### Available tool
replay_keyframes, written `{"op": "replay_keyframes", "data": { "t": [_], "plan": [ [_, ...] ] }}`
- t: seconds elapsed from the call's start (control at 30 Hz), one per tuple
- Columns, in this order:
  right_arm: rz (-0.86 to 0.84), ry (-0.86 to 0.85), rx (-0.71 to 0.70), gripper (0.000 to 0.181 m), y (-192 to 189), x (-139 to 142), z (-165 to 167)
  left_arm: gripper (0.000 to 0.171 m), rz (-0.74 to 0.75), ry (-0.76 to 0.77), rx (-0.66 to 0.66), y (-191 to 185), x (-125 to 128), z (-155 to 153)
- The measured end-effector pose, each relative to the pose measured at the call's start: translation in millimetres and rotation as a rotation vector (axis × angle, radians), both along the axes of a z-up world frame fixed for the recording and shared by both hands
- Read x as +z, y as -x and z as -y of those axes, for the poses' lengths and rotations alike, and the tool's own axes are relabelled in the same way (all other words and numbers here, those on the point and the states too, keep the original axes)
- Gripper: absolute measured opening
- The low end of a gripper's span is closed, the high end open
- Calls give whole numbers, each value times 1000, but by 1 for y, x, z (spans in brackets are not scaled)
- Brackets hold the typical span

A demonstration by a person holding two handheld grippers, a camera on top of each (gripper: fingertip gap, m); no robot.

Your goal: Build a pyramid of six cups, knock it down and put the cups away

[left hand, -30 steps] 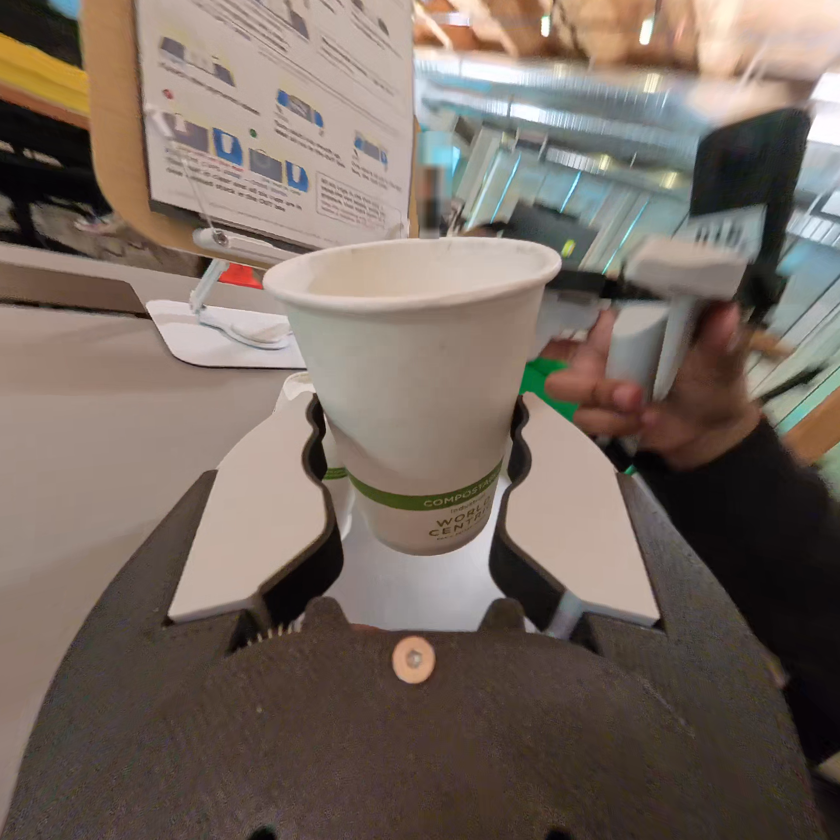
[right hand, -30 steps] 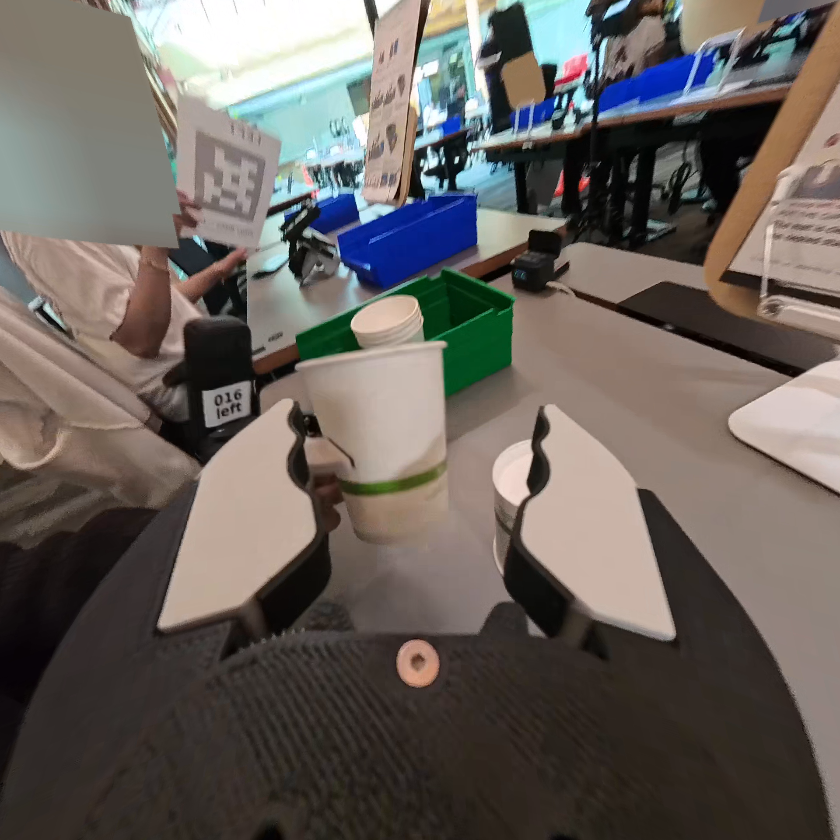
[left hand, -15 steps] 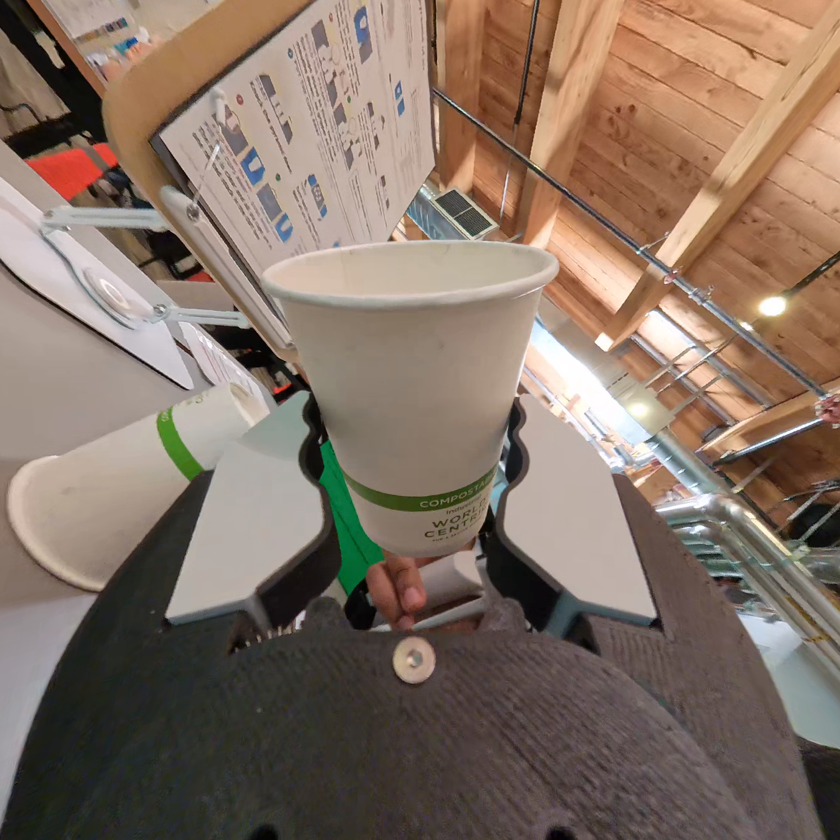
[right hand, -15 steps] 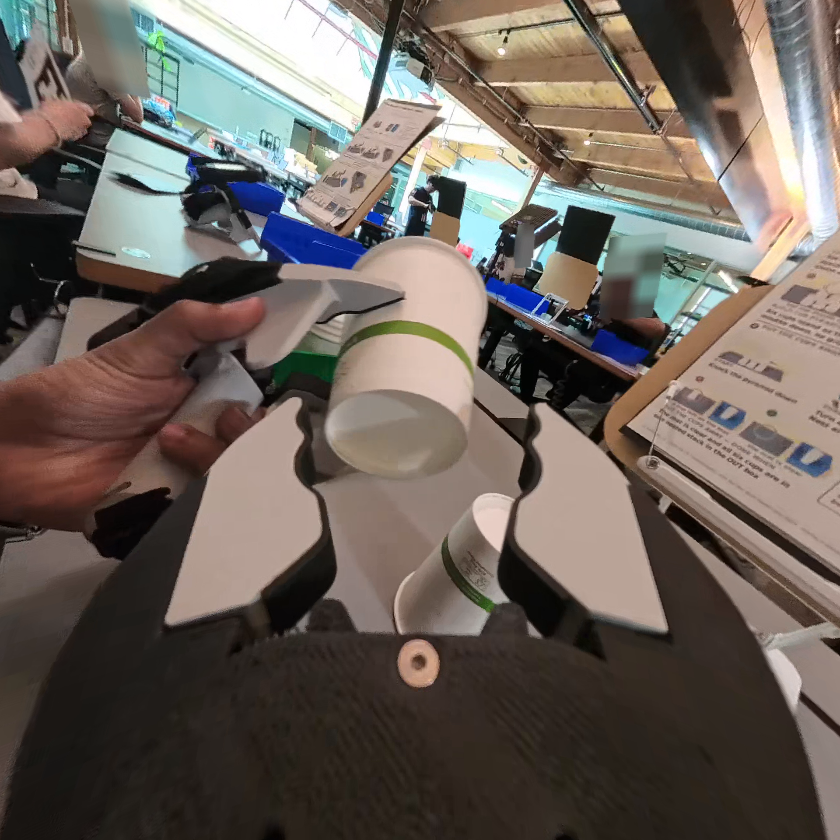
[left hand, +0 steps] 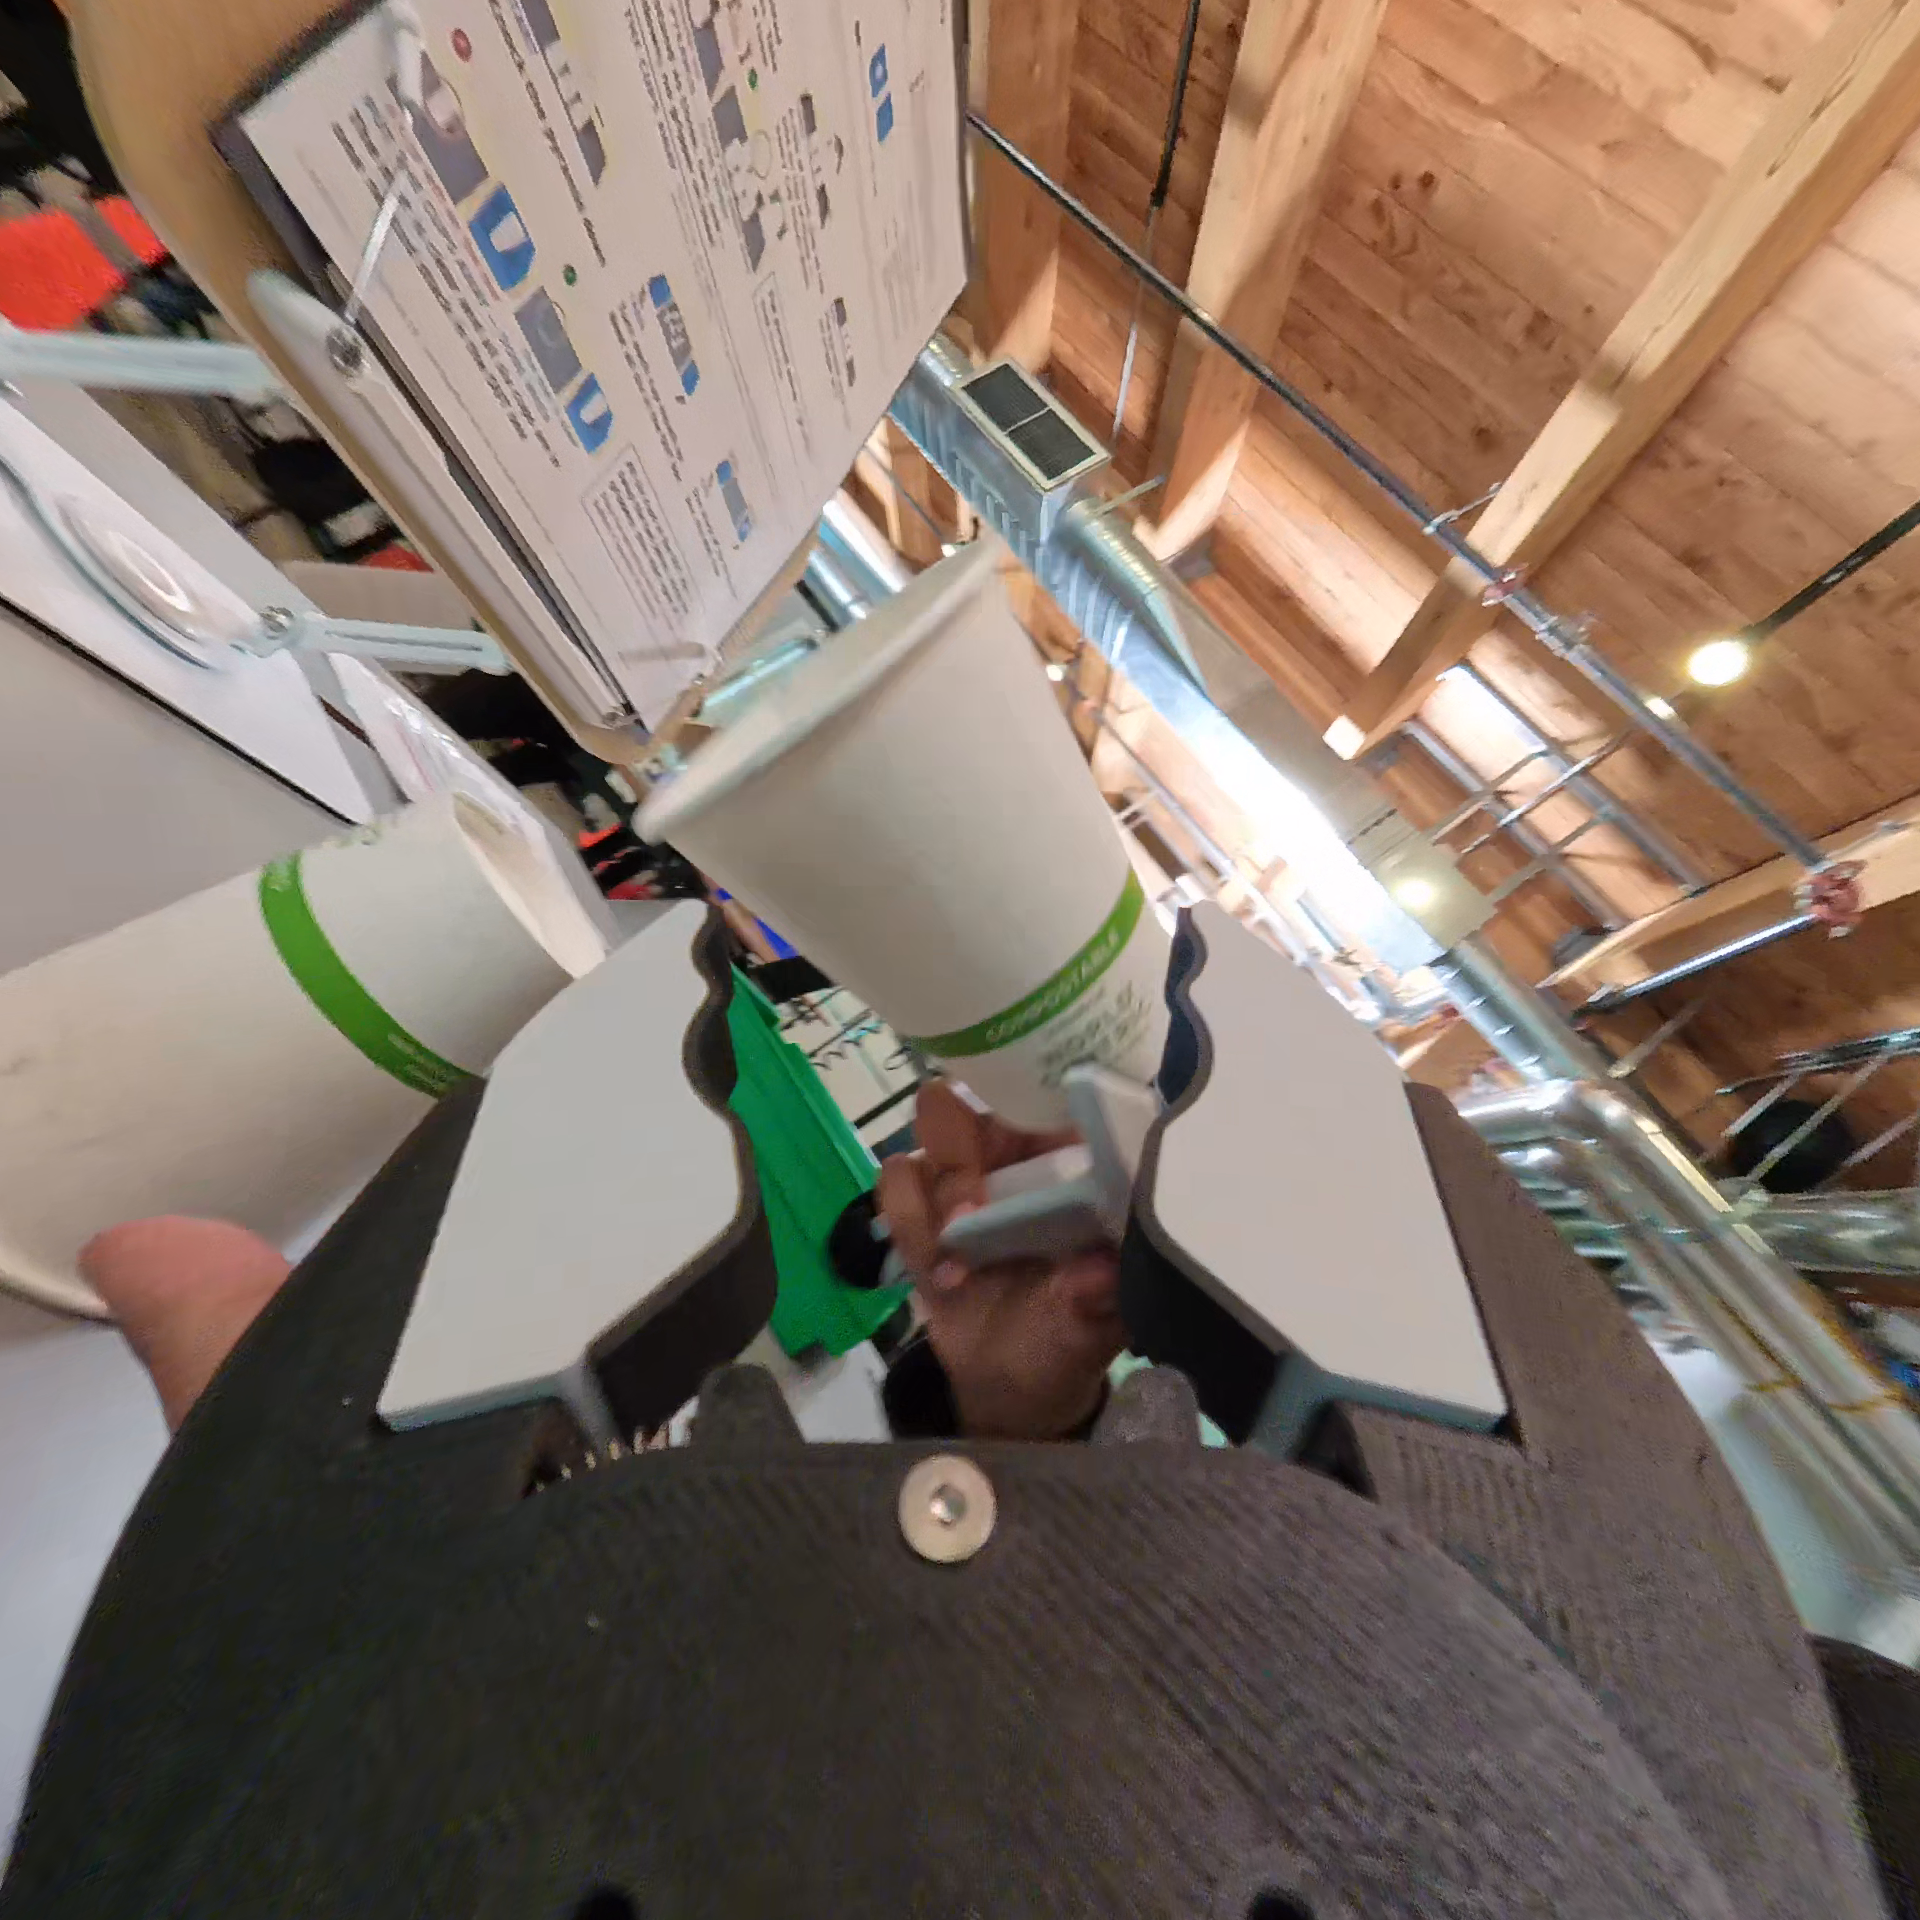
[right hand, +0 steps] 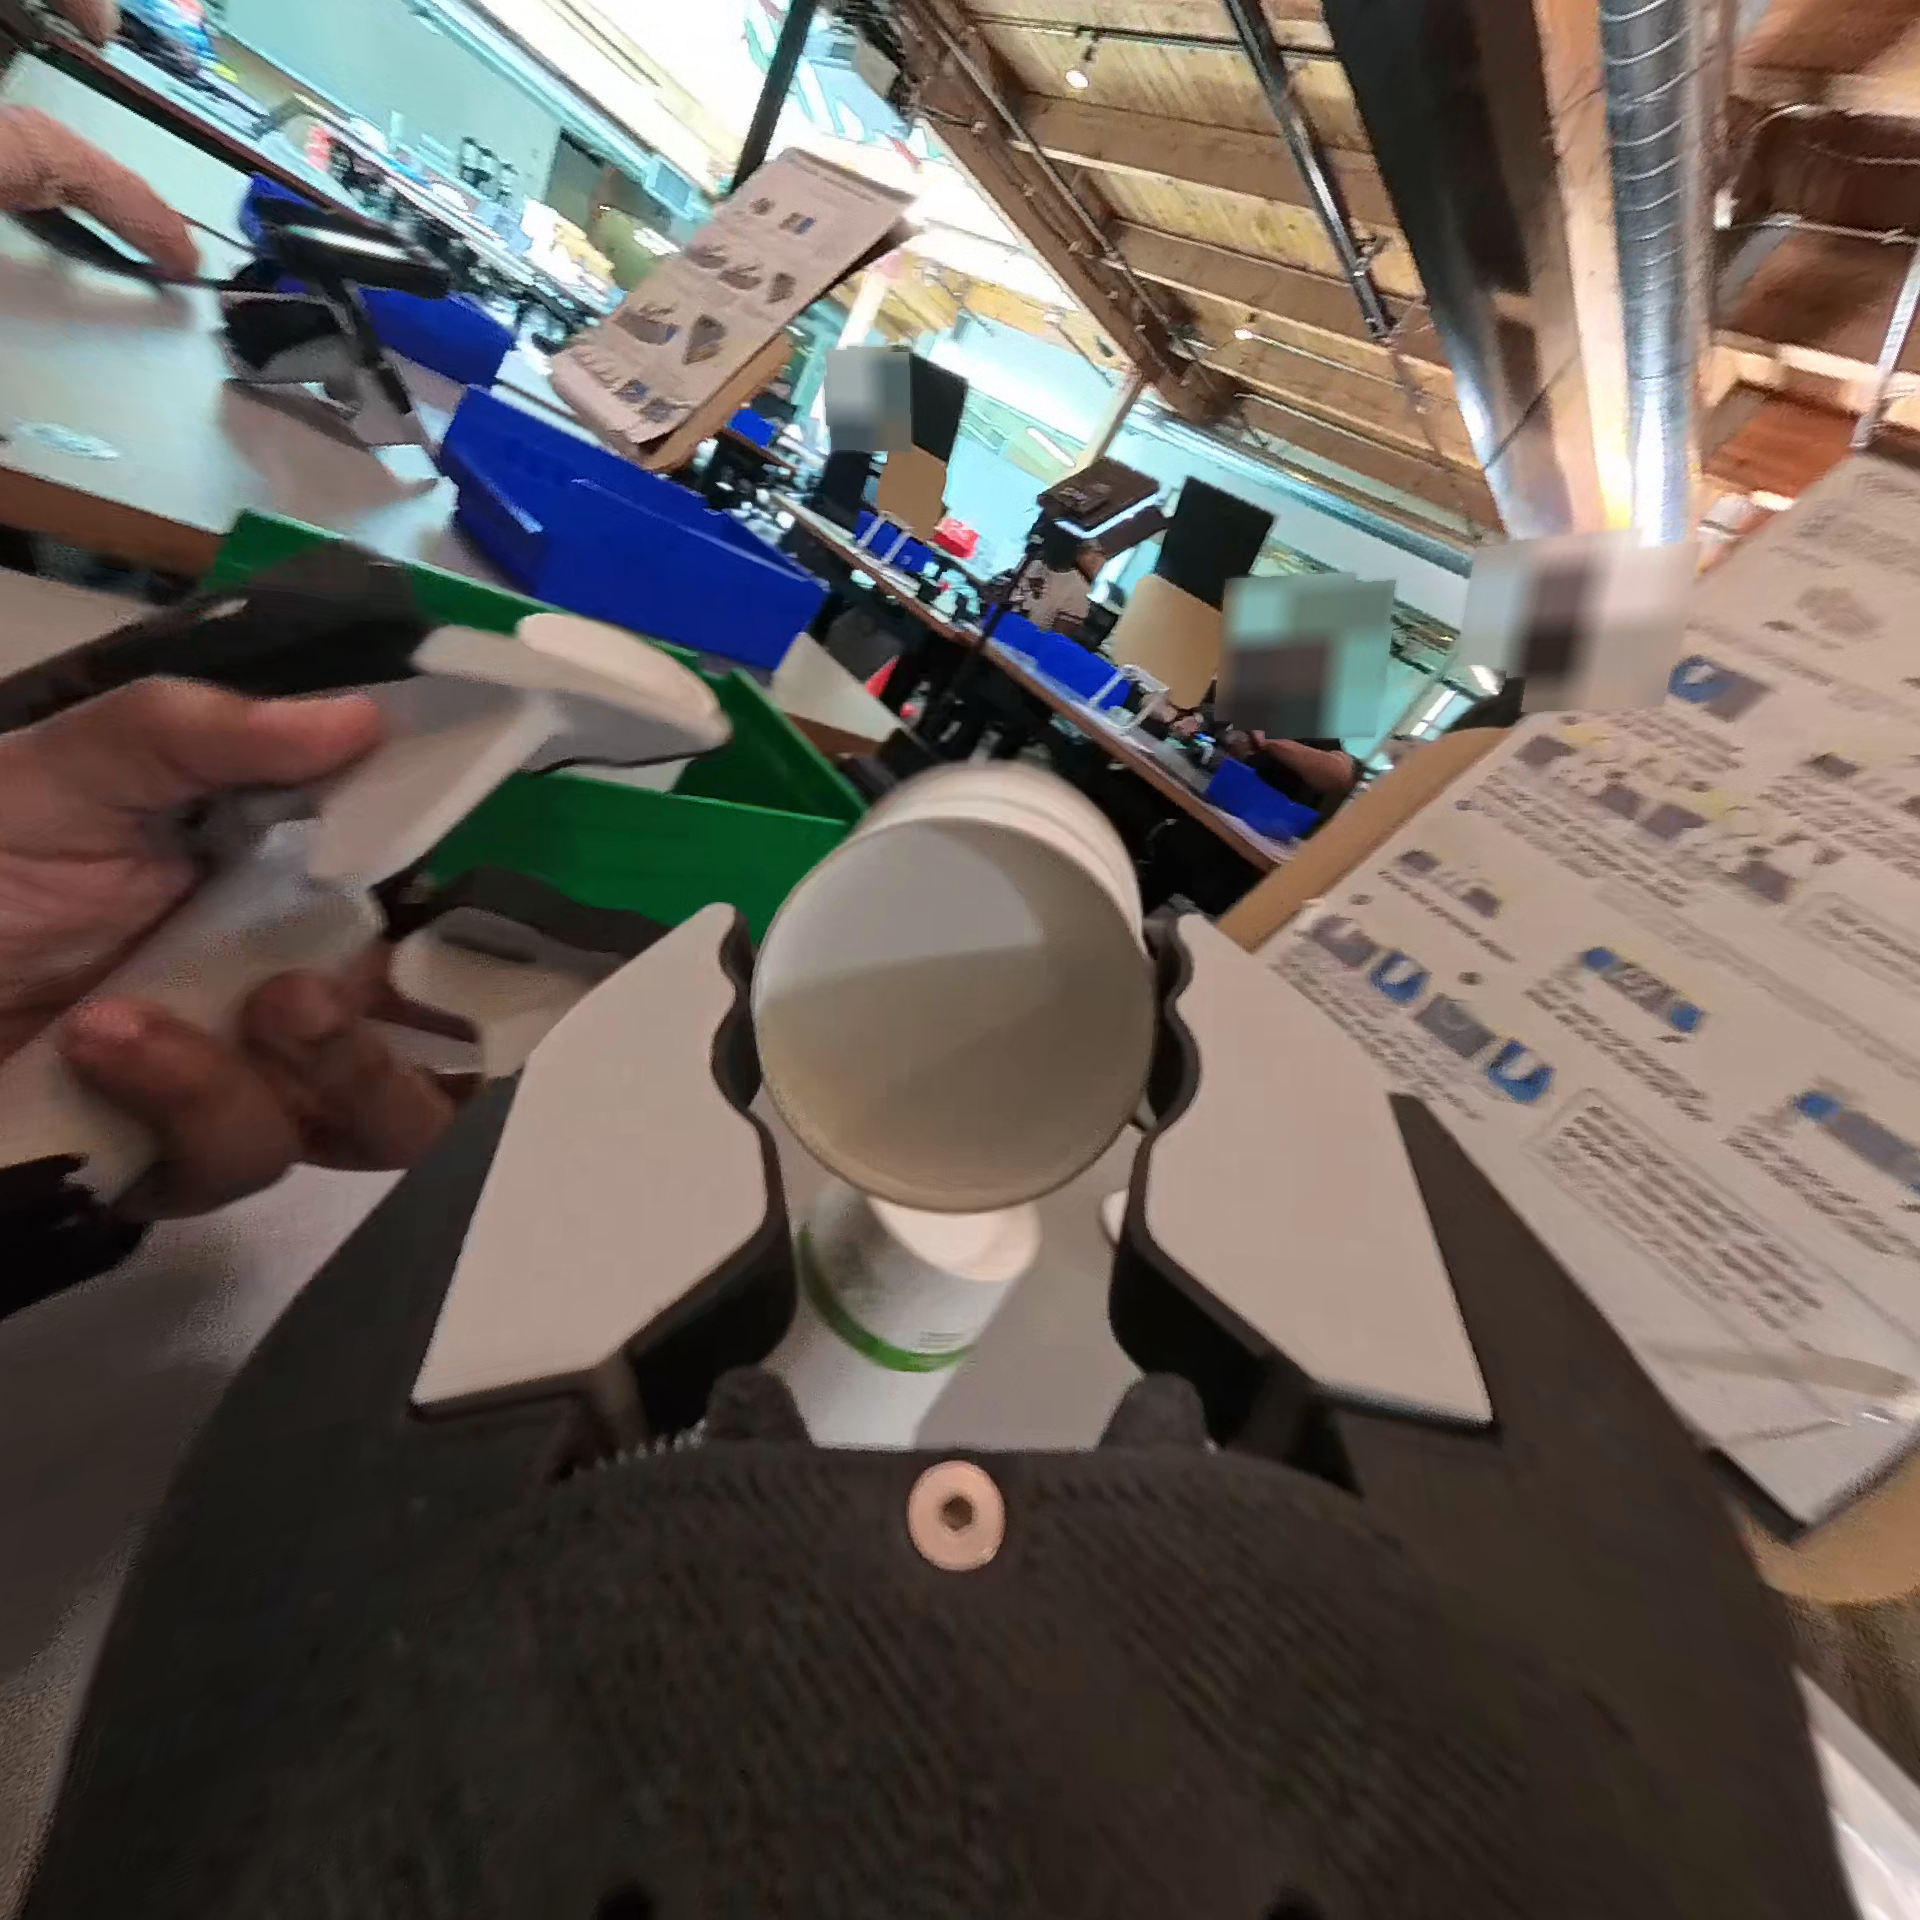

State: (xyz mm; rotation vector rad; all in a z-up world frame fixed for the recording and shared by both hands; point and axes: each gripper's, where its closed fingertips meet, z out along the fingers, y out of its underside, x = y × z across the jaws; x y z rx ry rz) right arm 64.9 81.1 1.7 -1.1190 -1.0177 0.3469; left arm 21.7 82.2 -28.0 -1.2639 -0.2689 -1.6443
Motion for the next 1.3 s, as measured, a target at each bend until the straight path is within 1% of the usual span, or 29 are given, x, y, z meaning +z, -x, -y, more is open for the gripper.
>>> {"op": "replay_keyframes", "data": {
  "t": [0.07, 0.1, 0.17, 0.2, 0.3, 0.37, 0.47, 0.6, 0.63, 0.7, 0.9, 1.0, 1.1, 1.2, 1.3],
  "plan": [
    [-14, 7, -48, 75, -21, 22, -14, 84, -90, 2, 38, 4, -5, -3],
    [-17, 28, -70, 75, -32, 32, -21, 83, -158, 3, 58, 5, -8, -5],
    [-8, 110, -90, 75, -54, 44, -33, 82, -313, 1, 108, 8, -17, -10],
    [8, 176, -94, 75, -63, 45, -38, 83, -390, 0, 133, 10, -22, -12],
    [85, 383, -109, 75, -86, 28, -53, 83, -576, 14, 197, 13, -35, -18],
    [138, 511, -125, 75, -96, 5, -61, 82, -642, 25, 222, 13, -42, -21],
    [158, 645, -127, 75, -97, -32, -74, 81, -672, 35, 219, 9, -47, -21],
    [264, 727, -193, 75, -97, -87, -88, 80, -720, 40, 227, 9, -52, -23],
    [290, 738, -206, 75, -97, -98, -89, 80, -738, 41, 232, 10, -53, -23],
    [311, 760, -204, 75, -94, -109, -89, 80, -769, 40, 248, 12, -55, -25],
    [300, 804, -196, 75, -85, -117, -84, 80, -802, 52, 252, 12, -60, -28],
    [287, 806, -194, 75, -83, -118, -84, 80, -806, 54, 252, 12, -61, -29],
    [264, 809, -181, 79, -82, -115, -84, 80, -813, 55, 257, 13, -62, -29],
    [235, 792, -172, 84, -83, -107, -84, 80, -811, 60, 257, 13, -62, -29],
    [166, 730, -153, 86, -87, -87, -84, 79, -814, 61, 261, 14, -62, -29]
  ]
}}
